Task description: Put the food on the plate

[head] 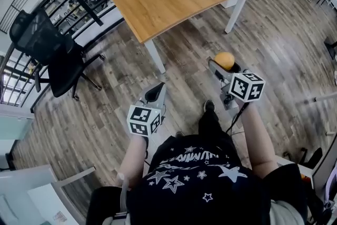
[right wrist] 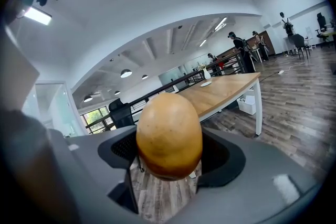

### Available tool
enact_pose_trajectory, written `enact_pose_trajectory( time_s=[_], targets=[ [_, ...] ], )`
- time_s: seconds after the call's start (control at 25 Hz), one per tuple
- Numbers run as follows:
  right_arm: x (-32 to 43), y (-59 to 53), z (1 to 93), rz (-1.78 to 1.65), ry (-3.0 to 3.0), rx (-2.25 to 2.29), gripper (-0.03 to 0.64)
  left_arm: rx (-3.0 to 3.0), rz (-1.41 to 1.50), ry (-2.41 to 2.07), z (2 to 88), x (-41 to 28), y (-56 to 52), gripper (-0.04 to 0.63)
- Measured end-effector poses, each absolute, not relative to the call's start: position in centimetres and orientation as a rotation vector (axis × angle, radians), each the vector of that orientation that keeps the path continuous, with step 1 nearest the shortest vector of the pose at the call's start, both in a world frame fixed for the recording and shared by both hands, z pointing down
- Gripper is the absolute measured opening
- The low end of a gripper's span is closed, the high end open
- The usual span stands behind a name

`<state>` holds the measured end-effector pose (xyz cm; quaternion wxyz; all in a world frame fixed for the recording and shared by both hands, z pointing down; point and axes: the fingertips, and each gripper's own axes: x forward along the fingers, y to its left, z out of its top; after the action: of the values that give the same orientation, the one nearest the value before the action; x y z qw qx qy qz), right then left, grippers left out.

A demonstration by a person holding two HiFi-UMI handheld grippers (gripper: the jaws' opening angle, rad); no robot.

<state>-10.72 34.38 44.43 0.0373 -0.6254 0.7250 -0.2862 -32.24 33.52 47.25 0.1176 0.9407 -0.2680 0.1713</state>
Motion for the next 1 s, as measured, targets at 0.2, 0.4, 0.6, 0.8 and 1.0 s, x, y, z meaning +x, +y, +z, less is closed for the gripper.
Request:
enact_pose_trajectory(
  time_s=[0.2,0.4,0.6,0.8,1.0],
  targets=[
    [-4.3,30.0,44.6,-0.888,2.234,-1.884,0.337,2.747,0.495,-0.803,47.1,-26.0,29.6,0.002],
    [1.8,26.0,44.5,-0.895,2.236,-1.849,0.337,2.755,0.493,-0.828,46.6,-19.1,25.5,0.002],
    [6.5,23.9,43.9,-0.885,2.283,-1.814,0.337,2.772,0.484,-0.846,45.9,-13.9,23.5,0.002],
    [10.3,22.4,43.7,-0.884,2.31,-1.777,0.337,2.762,0.465,-0.901,45.2,-10.1,22.2,0.002],
    [12.3,20.9,44.8,-0.945,2.304,-1.748,0.337,2.736,0.498,-0.911,45.5,-8.0,21.2,0.002]
  ],
)
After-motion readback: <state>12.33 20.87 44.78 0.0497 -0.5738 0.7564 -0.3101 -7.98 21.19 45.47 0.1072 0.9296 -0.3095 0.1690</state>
